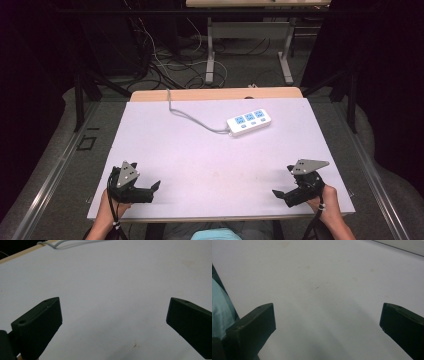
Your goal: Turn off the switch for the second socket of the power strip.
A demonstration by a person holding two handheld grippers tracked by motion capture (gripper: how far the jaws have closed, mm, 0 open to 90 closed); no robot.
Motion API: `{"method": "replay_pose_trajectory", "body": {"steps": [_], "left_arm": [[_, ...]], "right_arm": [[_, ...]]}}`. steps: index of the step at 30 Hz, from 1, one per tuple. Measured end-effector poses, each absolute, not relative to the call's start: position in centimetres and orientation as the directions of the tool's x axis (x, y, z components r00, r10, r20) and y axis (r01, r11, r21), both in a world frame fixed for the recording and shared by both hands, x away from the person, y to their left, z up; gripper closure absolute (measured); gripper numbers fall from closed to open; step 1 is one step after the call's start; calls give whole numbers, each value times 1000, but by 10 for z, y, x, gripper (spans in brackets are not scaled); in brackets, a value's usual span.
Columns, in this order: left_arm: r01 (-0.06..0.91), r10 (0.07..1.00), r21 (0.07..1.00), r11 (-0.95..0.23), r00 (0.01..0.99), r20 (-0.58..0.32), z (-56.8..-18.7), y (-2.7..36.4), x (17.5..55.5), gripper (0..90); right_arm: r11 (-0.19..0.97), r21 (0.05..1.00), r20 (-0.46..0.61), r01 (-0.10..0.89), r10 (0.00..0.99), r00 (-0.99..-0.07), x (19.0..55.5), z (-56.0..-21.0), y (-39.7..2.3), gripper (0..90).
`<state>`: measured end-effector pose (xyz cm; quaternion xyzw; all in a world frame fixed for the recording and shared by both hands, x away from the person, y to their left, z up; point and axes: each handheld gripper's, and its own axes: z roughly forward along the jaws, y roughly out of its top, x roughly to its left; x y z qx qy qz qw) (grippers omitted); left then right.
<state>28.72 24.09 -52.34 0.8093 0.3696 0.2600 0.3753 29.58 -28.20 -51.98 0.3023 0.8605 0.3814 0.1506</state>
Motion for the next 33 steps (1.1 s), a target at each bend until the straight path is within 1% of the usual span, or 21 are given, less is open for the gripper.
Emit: {"method": "replay_pose_trajectory", "body": {"steps": [3,7,11,12,19,22,28,32,33], "left_arm": [[397,791,802,-446,594,146,-524,241,288,1],[392,787,800,-454,597,155,-524,239,288,1],[403,786,796,-452,601,142,-524,238,288,2],[397,783,792,-464,603,156,-523,238,288,1],[391,783,794,-466,599,165,-525,238,290,2],[392,773,787,-477,614,162,-525,237,291,2],[398,777,787,-472,609,158,-526,236,292,2],[391,773,783,-483,610,173,-526,235,294,3],[397,773,784,-477,614,159,-526,235,294,3]], "right_arm": [[517,745,-12,423,644,-765,295,-520,-281,0],[521,745,-18,416,640,-769,295,-520,-281,0],[512,752,-19,416,647,-762,297,-520,-282,0],[516,750,-25,414,647,-762,298,-520,-281,0],[538,729,-26,423,639,-769,307,-519,-275,0],[551,728,-41,409,630,-776,310,-518,-272,0],[542,730,-37,416,640,-767,318,-514,-268,0],[545,728,-39,416,639,-768,325,-512,-265,0],[543,726,-33,423,641,-767,326,-512,-265,0]]}}
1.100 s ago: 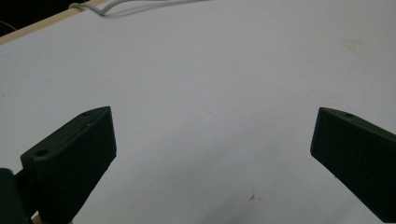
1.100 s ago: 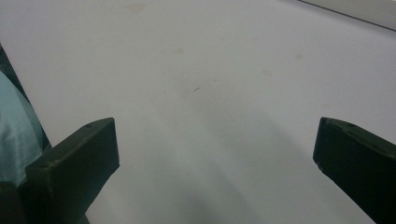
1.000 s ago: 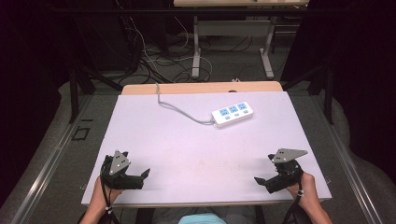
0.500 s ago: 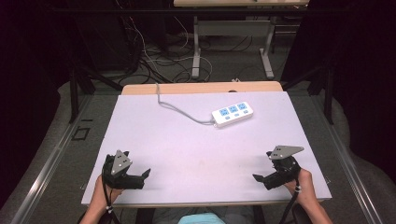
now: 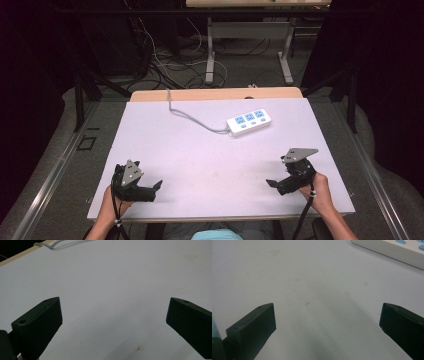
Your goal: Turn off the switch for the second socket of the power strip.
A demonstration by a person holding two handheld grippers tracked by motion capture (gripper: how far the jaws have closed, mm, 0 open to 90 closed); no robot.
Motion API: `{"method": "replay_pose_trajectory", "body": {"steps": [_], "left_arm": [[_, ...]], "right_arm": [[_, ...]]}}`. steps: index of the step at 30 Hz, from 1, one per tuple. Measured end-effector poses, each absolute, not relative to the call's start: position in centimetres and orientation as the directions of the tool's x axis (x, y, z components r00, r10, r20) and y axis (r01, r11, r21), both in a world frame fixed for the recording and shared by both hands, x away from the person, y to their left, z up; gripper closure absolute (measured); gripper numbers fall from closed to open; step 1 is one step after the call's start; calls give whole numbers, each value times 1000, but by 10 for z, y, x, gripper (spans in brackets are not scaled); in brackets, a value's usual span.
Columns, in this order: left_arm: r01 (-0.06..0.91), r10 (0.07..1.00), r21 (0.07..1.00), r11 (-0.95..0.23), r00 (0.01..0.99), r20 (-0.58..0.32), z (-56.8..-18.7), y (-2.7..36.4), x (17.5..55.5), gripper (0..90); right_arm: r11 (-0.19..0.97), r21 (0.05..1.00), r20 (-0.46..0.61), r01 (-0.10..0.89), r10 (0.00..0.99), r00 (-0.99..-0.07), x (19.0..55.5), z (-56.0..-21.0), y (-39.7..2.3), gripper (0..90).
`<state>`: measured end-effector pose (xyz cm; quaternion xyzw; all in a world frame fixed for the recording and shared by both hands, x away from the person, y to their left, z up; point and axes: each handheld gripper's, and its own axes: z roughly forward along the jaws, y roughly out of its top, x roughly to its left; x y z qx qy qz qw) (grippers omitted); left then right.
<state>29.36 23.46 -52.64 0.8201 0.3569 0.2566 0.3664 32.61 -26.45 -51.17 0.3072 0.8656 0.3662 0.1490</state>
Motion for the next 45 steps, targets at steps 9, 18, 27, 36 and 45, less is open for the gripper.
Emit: {"method": "replay_pose_trajectory", "body": {"steps": [9,18,27,36,45], "left_arm": [[395,769,778,-488,616,170,-526,234,295,2],[394,772,777,-491,610,178,-527,234,296,2],[390,769,774,-498,612,186,-527,234,296,4],[394,770,775,-494,613,179,-527,236,296,4],[390,772,778,-492,609,182,-528,237,296,4]], "right_arm": [[554,720,-43,418,637,-770,345,-511,-256,0],[561,712,-42,423,635,-771,363,-511,-247,4],[569,712,-59,412,632,-772,377,-510,-241,7],[554,721,-50,416,640,-767,392,-505,-240,11],[537,726,-46,429,660,-750,410,-506,-238,13]]}}
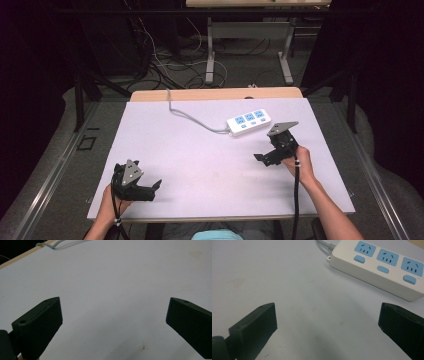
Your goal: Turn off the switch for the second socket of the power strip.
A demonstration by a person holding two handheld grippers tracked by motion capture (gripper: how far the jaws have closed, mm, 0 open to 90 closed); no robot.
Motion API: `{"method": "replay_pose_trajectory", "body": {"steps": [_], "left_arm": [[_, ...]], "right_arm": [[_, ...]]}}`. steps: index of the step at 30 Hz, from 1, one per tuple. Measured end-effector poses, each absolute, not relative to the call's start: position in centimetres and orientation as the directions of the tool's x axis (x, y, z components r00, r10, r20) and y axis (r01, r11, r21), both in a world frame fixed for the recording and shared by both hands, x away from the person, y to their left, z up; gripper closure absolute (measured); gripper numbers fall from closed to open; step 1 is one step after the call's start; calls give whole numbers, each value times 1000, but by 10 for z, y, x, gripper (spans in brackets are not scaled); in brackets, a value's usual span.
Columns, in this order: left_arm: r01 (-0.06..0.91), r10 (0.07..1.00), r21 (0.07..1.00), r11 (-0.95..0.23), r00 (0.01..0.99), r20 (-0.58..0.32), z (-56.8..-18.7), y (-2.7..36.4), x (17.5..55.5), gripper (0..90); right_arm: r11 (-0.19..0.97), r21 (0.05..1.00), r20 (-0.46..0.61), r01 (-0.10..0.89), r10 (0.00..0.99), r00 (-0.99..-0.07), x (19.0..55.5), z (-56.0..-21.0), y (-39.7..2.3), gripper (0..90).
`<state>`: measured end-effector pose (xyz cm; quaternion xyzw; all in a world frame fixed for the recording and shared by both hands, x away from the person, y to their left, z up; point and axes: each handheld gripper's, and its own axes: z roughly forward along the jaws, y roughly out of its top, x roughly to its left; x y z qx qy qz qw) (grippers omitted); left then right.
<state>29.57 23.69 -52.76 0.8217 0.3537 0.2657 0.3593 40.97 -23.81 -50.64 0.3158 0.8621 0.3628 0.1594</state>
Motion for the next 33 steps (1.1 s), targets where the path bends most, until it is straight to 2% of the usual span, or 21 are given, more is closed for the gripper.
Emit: {"method": "replay_pose_trajectory", "body": {"steps": [33], "left_arm": [[389,763,765,-512,615,198,-528,237,296,7]], "right_arm": [[471,732,18,492,709,-705,466,-509,-245,17]]}}
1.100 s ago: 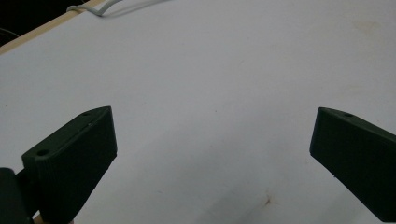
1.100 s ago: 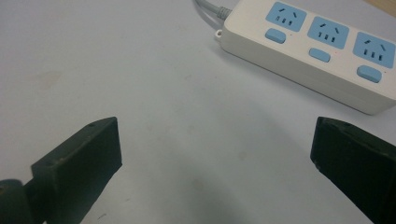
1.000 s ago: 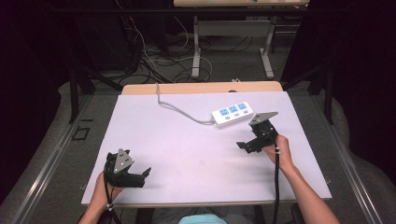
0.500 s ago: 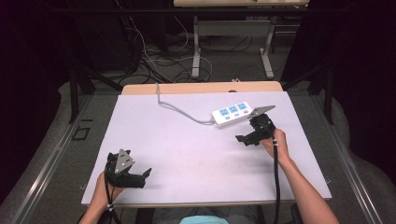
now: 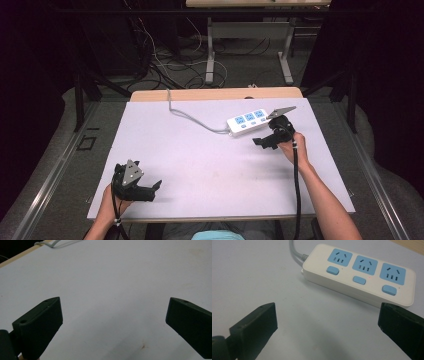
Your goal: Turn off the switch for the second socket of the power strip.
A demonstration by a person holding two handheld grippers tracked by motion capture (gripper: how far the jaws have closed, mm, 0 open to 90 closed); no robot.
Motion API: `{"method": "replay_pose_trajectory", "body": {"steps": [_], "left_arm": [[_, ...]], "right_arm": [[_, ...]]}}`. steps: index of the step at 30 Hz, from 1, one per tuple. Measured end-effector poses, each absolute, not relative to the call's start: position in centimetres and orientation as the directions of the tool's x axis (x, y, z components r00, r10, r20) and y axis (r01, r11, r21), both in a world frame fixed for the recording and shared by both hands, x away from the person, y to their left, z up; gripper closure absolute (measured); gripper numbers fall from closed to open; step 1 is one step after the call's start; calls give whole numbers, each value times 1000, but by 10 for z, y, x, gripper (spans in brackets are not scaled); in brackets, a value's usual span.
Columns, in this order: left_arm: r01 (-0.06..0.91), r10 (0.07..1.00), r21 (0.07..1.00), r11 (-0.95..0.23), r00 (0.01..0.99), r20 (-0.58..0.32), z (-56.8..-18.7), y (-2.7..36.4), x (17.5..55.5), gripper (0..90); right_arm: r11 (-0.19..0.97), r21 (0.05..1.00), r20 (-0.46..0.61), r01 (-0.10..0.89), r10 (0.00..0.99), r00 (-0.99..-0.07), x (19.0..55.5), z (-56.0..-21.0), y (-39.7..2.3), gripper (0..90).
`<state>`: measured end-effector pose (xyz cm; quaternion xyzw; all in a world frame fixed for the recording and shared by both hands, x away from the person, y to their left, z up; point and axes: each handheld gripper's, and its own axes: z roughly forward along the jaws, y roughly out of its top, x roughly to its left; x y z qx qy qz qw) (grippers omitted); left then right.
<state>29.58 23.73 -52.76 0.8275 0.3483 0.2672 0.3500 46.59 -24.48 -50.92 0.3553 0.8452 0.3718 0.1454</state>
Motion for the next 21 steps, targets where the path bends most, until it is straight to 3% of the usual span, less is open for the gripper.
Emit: {"method": "replay_pose_trajectory", "body": {"steps": [21], "left_arm": [[390,761,764,-514,618,197,-529,236,297,6]], "right_arm": [[423,734,76,532,727,-683,494,-505,-253,0]]}}
